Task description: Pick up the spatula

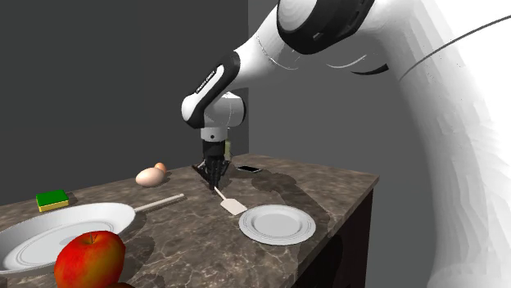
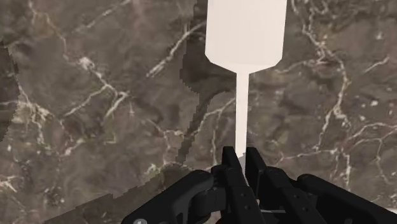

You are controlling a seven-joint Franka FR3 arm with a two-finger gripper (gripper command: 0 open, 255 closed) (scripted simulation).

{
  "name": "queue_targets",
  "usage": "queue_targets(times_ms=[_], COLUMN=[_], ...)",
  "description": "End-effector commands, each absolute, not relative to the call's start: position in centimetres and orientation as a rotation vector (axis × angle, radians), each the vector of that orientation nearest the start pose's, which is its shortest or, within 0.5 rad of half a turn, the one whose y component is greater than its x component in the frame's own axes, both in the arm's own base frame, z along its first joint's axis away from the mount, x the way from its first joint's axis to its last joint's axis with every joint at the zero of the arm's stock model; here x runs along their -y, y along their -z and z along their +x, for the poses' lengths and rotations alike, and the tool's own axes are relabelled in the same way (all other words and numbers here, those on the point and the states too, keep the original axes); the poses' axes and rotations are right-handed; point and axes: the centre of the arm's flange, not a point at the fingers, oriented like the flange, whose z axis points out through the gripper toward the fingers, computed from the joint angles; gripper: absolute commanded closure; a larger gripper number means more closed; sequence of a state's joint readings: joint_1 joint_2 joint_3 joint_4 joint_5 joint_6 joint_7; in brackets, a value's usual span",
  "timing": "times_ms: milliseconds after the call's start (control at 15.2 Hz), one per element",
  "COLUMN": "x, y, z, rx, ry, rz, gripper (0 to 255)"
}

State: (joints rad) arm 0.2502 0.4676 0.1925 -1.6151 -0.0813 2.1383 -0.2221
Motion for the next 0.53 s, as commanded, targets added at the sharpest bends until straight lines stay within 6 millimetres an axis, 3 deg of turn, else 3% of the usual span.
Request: queue_targets(times_ms=[0,330,462], x=[-27.5,-27.5,-27.5], y=[-37.6,-40.2,-40.3], z=[62.7,62.7,62.7], rx=[1.045,1.045,1.045], ry=[0.097,0.097,0.097], rz=[-2.937,-2.937,-2.937], gripper=[255,255,255])
